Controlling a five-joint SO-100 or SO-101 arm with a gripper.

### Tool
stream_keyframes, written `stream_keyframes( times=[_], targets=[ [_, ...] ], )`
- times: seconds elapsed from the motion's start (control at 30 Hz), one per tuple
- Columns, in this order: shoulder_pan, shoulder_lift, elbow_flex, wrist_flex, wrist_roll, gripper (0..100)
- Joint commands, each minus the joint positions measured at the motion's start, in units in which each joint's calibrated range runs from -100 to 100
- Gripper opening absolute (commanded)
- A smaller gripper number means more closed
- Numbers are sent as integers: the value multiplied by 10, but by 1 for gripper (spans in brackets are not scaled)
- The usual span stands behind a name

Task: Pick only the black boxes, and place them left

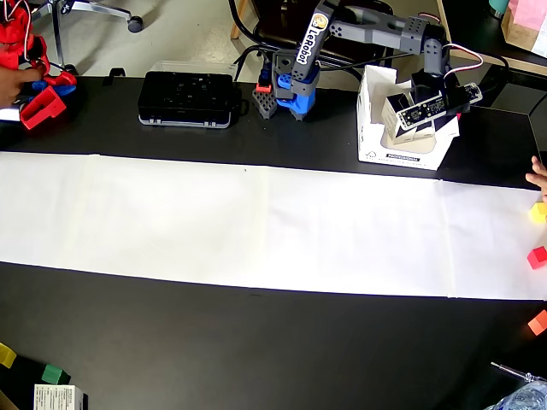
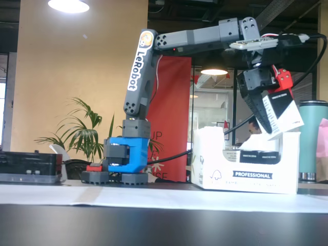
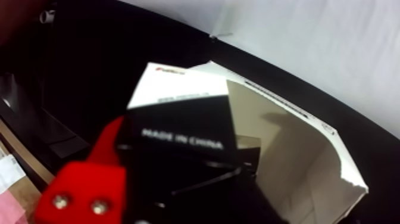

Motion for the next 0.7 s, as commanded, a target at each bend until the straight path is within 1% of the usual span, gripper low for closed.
stream_keyframes(
  times=[0.0, 0.07, 0.13, 0.23, 0.33, 0.37, 0.67],
  targets=[
    [-33, -36, 29, 1, 3, 27],
    [-35, -62, 57, 1, 7, 42],
    [-37, -91, 92, 1, 7, 53],
    [-52, -151, 125, 1, 7, 53],
    [-65, -219, 123, 1, 8, 54],
    [-66, -241, 113, 2, 16, 54],
    [-60, -377, -68, 2, 90, 54]
  ],
)
